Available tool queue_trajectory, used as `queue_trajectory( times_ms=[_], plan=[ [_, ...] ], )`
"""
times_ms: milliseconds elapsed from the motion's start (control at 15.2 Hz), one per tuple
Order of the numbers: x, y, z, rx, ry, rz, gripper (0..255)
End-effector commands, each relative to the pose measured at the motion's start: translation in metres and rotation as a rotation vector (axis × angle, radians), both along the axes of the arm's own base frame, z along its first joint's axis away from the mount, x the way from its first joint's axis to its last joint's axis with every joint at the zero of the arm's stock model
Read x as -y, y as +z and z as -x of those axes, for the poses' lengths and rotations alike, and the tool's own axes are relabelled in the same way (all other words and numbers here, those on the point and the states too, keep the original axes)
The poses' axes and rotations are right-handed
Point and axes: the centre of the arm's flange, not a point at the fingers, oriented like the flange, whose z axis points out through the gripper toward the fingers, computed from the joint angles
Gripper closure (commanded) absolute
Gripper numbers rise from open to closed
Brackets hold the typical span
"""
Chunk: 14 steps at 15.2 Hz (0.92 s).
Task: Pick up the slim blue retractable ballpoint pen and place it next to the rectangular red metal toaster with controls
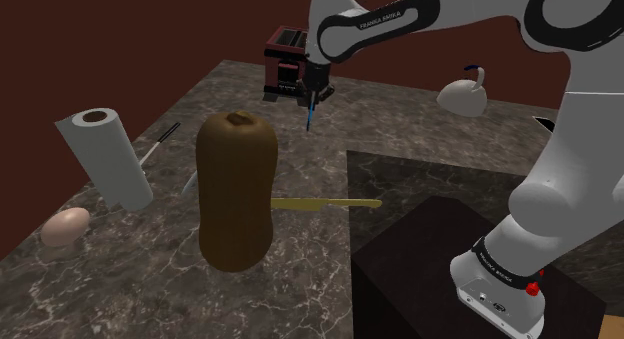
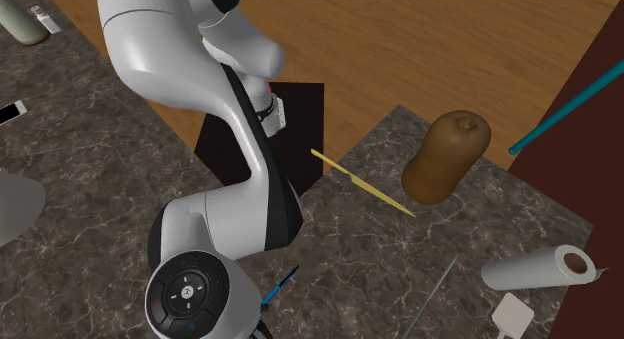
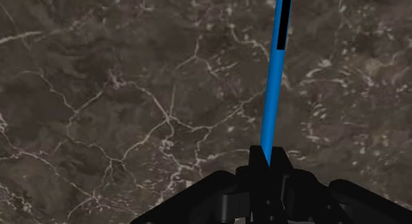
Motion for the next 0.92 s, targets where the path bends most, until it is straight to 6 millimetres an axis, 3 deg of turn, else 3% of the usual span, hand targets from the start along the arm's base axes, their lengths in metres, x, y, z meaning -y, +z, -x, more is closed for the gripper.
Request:
queue_trajectory(
  times_ms=[0,198,726,792,858],
  plan=[
    [0.000,-0.011,0.000,0.000,0.000,0.000,255],
    [0.000,-0.027,0.000,0.000,0.000,0.000,255],
    [0.000,-0.028,0.000,0.000,0.000,0.000,255],
    [0.000,-0.028,0.000,0.000,0.000,0.000,0],
    [0.000,-0.028,0.000,0.000,0.000,0.000,0]
  ],
)
